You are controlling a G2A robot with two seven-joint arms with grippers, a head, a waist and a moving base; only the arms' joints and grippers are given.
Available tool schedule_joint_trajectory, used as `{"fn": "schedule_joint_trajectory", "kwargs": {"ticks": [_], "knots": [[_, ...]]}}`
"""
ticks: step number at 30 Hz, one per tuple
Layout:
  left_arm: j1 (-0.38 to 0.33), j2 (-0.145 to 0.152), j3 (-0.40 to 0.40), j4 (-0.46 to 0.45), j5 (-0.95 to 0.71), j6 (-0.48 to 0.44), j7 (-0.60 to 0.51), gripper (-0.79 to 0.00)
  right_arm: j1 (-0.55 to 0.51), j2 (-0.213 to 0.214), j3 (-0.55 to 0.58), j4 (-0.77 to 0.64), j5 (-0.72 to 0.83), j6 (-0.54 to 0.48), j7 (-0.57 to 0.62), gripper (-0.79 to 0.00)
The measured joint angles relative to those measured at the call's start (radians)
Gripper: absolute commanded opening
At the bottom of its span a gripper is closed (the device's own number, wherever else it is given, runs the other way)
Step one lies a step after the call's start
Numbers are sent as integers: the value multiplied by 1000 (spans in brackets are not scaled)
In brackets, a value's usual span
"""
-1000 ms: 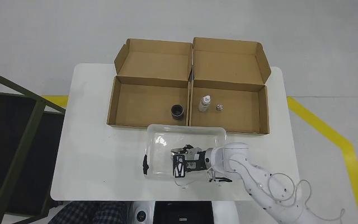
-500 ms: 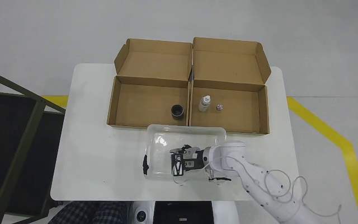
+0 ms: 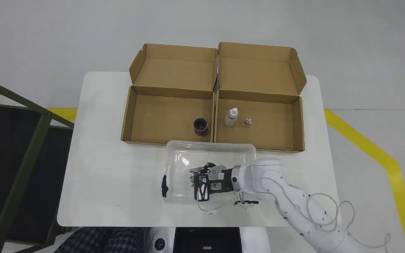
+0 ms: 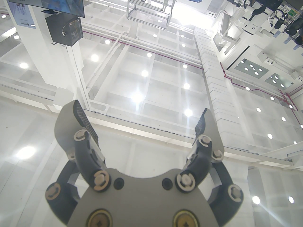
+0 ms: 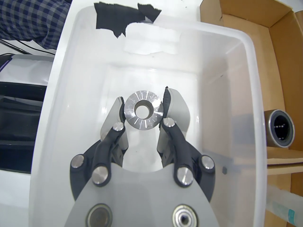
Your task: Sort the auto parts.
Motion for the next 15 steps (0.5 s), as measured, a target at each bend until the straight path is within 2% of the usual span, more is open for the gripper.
{"fn": "schedule_joint_trajectory", "kwargs": {"ticks": [15], "knots": [[0,0,0,0,0,0,0,0,-4,12,80,-96,99,23,11,-785]]}}
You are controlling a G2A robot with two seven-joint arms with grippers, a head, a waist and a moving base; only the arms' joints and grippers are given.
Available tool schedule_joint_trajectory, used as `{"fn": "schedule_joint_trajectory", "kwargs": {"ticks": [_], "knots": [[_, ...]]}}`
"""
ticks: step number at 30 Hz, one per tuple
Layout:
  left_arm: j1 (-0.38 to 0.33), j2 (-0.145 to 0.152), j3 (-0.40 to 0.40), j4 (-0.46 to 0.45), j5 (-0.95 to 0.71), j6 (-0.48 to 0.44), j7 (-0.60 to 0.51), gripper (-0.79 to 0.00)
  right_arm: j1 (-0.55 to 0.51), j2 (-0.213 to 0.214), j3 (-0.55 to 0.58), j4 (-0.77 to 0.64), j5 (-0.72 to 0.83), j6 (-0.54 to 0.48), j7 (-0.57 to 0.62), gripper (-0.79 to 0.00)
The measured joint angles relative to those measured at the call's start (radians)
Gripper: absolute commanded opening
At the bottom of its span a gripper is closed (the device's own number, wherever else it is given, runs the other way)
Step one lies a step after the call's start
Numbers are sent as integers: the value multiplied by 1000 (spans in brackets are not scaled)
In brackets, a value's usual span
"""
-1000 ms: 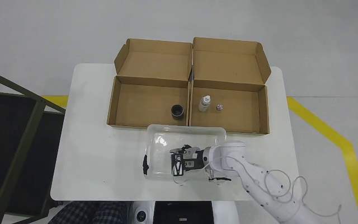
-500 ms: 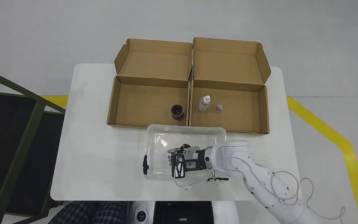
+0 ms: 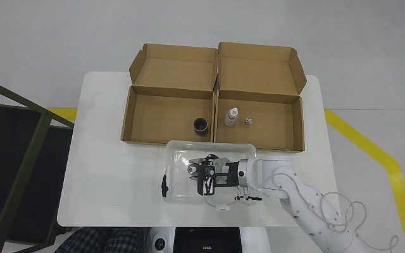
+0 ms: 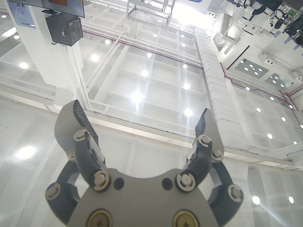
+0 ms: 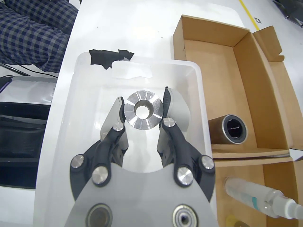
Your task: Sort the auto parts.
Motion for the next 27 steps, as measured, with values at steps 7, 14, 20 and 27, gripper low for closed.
{"fn": "schedule_joint_trajectory", "kwargs": {"ticks": [7,14,20,27], "knots": [[0,0,0,0,0,0,0,0,0,7,49,-48,46,7,-8,-785],[0,0,0,0,0,0,0,0,-14,16,105,-93,93,13,-24,-785],[0,0,0,0,0,0,0,0,-30,25,157,-121,128,16,-41,-785],[0,0,0,0,0,0,0,0,-45,34,217,-137,185,5,-71,-785]]}}
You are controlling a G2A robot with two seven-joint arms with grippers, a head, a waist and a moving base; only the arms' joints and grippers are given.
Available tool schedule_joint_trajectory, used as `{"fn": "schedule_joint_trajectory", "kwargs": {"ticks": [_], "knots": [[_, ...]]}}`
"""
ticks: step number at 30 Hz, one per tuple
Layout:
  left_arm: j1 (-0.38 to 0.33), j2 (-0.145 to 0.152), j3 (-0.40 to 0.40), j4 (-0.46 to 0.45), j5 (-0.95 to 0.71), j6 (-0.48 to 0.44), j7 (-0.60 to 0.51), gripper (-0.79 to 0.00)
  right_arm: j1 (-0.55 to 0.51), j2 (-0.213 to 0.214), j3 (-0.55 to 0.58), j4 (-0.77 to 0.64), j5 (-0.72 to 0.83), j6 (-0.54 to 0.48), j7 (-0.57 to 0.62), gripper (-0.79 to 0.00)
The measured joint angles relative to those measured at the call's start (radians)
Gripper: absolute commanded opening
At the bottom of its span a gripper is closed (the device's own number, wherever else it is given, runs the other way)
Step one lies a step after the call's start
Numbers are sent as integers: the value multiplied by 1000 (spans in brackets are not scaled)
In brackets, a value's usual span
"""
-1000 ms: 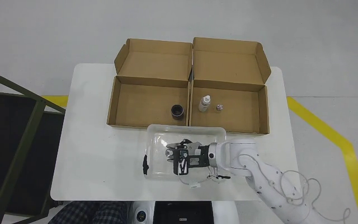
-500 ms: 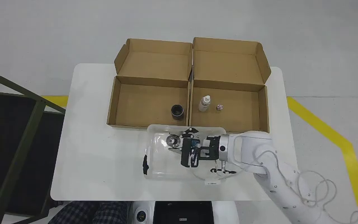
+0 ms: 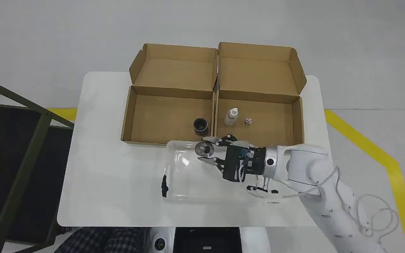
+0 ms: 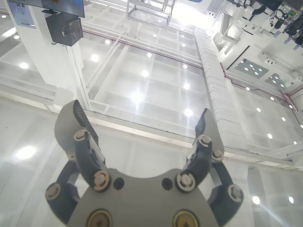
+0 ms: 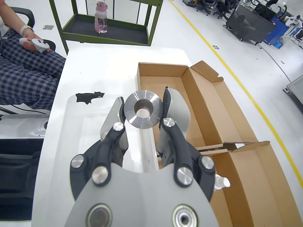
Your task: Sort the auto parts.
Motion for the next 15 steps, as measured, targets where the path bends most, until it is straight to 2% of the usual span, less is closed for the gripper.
{"fn": "schedule_joint_trajectory", "kwargs": {"ticks": [15], "knots": [[0,0,0,0,0,0,0,0,-34,17,96,-24,53,1,-34,-785]]}}
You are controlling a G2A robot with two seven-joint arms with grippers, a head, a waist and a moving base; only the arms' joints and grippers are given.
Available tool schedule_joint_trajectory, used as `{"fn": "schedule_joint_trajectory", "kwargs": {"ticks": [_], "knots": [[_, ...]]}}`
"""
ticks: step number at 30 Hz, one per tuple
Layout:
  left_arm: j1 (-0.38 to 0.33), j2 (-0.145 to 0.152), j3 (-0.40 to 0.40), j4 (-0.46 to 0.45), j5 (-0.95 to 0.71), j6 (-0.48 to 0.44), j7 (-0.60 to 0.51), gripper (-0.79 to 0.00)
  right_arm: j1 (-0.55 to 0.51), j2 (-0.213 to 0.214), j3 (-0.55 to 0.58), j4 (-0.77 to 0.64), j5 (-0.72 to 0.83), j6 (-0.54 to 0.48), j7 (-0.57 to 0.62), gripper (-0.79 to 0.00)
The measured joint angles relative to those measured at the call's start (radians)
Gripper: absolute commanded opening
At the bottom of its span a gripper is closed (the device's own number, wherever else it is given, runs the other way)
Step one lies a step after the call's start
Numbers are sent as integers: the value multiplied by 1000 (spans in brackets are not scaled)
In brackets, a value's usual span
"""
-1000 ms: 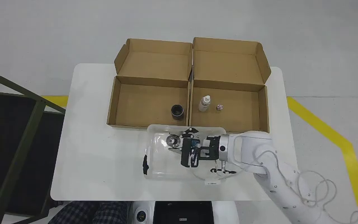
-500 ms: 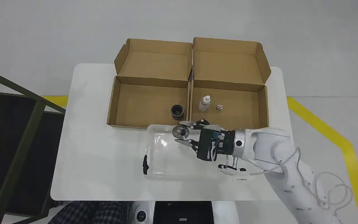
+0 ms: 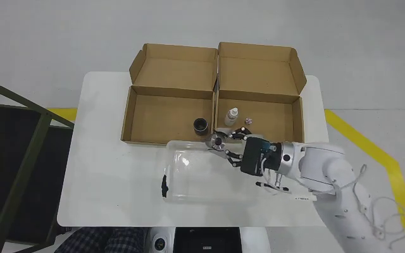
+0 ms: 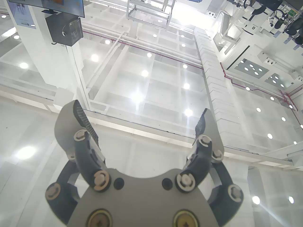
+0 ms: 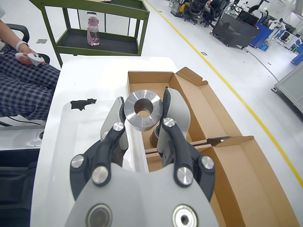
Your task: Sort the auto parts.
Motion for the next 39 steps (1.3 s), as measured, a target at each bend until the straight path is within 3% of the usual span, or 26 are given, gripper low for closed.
{"fn": "schedule_joint_trajectory", "kwargs": {"ticks": [17,39], "knots": [[0,0,0,0,0,0,0,0,37,-3,-51,59,-23,39,7,-785],[0,0,0,0,0,0,0,0,253,-57,-284,273,-88,166,39,-785]]}}
